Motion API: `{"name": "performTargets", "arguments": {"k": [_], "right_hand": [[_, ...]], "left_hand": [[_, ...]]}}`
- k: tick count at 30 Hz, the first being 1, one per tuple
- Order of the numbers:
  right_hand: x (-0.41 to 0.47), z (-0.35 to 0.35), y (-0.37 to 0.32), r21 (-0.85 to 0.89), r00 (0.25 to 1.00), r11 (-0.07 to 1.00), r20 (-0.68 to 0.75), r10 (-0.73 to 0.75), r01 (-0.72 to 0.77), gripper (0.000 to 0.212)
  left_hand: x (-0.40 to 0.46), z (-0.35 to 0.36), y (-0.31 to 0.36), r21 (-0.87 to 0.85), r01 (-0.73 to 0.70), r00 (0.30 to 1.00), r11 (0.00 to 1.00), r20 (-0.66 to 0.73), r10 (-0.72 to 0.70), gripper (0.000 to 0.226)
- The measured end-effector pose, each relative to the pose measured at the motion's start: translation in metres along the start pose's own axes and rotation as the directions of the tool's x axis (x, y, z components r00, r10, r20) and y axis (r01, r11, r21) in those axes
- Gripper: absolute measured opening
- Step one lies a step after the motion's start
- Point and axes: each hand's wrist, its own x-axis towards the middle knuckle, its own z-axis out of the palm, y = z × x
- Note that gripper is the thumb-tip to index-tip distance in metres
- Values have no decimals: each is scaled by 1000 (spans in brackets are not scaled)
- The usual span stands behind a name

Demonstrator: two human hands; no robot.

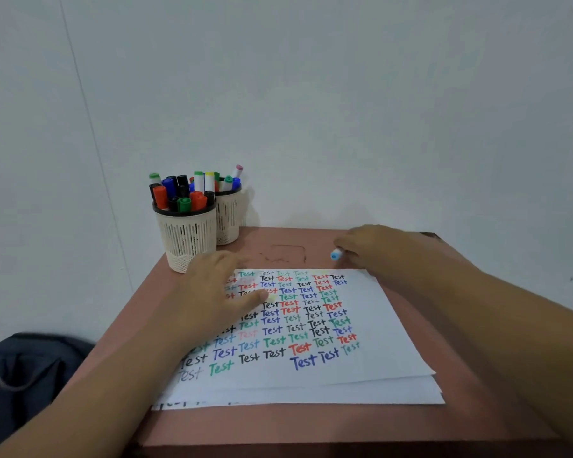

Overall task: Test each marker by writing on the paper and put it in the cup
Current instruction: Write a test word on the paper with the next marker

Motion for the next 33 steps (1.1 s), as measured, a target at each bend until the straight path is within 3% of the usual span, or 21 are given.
{"name": "performTargets", "arguments": {"k": [2,3,4,6,8,13,17,23,25,29,33], "right_hand": [[-9,-23,-36,312,968,950,-235,89,-12,6],[-11,-33,-51,415,913,910,-377,155,17,6],[-15,-43,-66,557,871,830,-423,250,32,10],[-23,-59,-93,832,874,554,-295,386,36,14],[-27,-69,-115,940,885,323,-240,399,109,17],[-31,-71,-154,990,895,-14,-123,430,143,22],[-30,-69,-177,990,903,-85,-65,425,111,13],[-32,-68,-190,1000,876,-19,2,483,8,10],[-35,-68,-185,1000,871,-23,18,491,-8,9],[-46,-68,-153,984,808,-178,95,581,12,3],[-61,-52,-104,982,724,-190,115,680,22,32]], "left_hand": [[-1,1,0,-23,-16,1000,1000,-23,16,70],[-2,1,0,-38,-30,999,999,-41,29,70],[-3,2,1,-50,-44,997,998,-57,42,70],[-5,3,2,-78,-76,994,994,-84,70,69],[-7,3,2,-113,-118,987,987,-121,104,69],[-10,1,3,-128,-224,959,966,-207,194,58],[-11,-2,6,-135,-263,951,955,-201,233,40],[-18,-7,10,-159,-165,970,973,-203,131,29],[-18,-6,6,-174,-136,977,975,-185,103,47],[-16,-2,0,-284,-89,987,955,-151,47,87],[-17,-6,10,-167,-76,997,983,-29,72,80]]}}
